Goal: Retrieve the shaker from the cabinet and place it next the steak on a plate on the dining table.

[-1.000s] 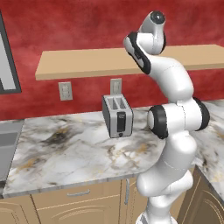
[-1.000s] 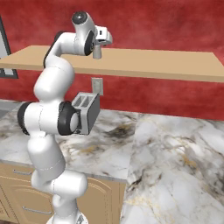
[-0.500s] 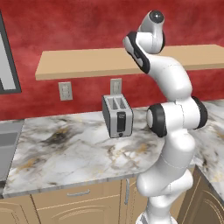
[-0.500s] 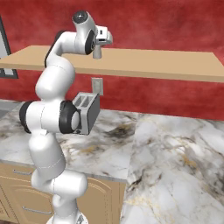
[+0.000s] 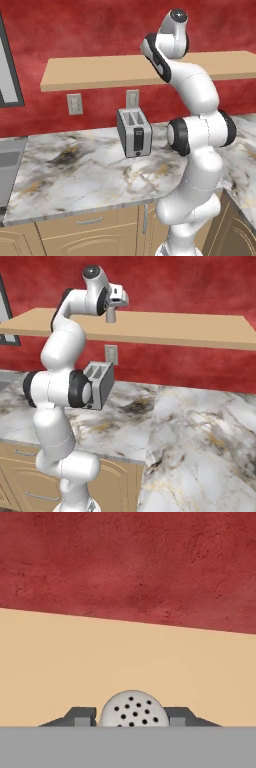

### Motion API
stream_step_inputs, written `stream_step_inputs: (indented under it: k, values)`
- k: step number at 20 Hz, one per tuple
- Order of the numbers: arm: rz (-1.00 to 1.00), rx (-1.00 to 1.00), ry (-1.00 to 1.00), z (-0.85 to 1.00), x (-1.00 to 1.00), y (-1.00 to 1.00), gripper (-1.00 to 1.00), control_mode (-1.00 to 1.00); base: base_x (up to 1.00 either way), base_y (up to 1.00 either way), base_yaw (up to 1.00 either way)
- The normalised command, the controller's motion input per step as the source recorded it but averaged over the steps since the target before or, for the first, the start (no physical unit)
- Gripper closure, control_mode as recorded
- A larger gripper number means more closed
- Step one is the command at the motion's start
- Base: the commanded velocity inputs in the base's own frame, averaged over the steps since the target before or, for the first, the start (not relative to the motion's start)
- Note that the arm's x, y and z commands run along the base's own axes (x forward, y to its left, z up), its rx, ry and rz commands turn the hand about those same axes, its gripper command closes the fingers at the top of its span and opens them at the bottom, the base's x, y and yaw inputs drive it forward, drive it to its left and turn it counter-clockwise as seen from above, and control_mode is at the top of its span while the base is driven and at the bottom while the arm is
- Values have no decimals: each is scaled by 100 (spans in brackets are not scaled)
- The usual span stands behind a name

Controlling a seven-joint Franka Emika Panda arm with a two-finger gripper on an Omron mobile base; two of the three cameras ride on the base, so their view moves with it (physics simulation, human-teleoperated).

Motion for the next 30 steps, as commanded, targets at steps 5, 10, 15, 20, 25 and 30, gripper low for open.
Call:
stream_step_inputs:
  k: [5,10,15,20,25,30]
  values:
    - [10,0,-10,0,-88,0,100,-100,0,0,0]
    - [14,0,-15,0,-100,0,100,-100,0,0,0]
    - [13,0,-12,-6,-100,0,100,-100,0,0,0]
    - [10,0,-7,-18,-100,0,100,-100,0,0,0]
    - [6,-1,0,-13,-100,0,100,-100,0,0,0]
    - [6,-1,0,-9,-97,0,100,-100,0,0,0]
